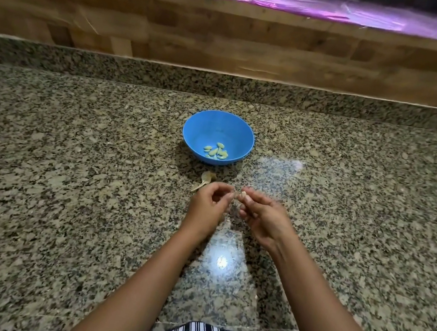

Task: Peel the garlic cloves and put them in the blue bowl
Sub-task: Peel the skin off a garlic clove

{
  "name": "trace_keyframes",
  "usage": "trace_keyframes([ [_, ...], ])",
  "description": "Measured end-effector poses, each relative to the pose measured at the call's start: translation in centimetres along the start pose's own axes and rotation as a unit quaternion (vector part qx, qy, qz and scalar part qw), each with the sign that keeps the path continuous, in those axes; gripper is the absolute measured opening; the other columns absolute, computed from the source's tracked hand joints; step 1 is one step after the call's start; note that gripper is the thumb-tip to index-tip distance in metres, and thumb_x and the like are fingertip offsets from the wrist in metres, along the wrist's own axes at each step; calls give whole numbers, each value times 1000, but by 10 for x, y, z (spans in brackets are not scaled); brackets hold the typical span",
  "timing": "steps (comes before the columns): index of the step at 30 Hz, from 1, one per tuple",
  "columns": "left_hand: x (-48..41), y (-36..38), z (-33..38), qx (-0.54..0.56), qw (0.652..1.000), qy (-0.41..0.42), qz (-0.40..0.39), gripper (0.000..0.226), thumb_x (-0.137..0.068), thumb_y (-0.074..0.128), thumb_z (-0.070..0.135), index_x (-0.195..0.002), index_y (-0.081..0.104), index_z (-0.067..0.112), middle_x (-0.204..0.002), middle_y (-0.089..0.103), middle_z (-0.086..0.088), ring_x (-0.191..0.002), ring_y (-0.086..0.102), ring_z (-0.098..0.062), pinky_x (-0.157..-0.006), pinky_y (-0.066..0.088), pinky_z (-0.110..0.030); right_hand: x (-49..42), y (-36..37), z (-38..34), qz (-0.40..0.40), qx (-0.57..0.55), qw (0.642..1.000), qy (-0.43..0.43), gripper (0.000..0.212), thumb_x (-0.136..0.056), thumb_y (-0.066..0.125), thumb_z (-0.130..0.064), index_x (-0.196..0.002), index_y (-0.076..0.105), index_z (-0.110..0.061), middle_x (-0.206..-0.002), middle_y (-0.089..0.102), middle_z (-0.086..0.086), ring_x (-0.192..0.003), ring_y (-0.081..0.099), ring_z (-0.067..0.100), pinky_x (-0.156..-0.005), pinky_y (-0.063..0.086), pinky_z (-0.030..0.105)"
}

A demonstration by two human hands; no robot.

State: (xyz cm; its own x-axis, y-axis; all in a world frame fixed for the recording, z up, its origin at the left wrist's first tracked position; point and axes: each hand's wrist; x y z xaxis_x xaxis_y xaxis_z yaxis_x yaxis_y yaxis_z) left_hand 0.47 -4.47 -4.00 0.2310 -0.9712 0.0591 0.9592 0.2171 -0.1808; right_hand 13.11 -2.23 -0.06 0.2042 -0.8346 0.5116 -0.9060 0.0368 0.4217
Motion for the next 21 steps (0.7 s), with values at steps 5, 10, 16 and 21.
trace_keyframes([
  [5,-6,0,6,58,997,-50,7,5,-86,66,12,-90,68,14,-86,71,-5,-76,68,-20,-63,58,-29,1,3,4,-19,86,994,-58,10,-88,53,8,-93,61,4,-77,64,12,-62,59,16,-58,53,20],
  [10,-6,-1,6,87,993,-82,-11,2,-87,65,10,-85,67,10,-80,69,-6,-63,66,-12,-55,54,-23,1,2,6,-9,237,963,-127,3,-85,61,0,-88,62,-1,-75,66,11,-62,63,16,-61,56,23],
  [16,-6,-2,17,147,980,-126,-42,10,-91,58,7,-82,63,5,-74,65,-7,-49,62,-6,-47,50,-19,0,2,8,-16,216,966,-144,4,-86,59,1,-89,62,0,-76,67,12,-66,64,19,-66,58,28],
  [21,-7,-4,13,133,981,-122,-66,4,-89,61,7,-85,63,6,-82,66,-8,-66,65,-14,-61,56,-23,-2,-3,7,-34,136,986,-89,10,-88,54,5,-98,57,5,-79,64,13,-65,63,18,-64,57,25],
])
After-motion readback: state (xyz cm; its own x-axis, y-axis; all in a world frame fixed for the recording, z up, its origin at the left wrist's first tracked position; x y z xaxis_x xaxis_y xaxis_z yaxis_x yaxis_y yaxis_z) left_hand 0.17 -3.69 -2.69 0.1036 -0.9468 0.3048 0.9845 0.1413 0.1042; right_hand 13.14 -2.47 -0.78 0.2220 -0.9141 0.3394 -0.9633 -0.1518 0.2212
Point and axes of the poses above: each hand's wrist, its own x-axis away from the middle knuckle, its own y-axis out of the palm, z = x × y
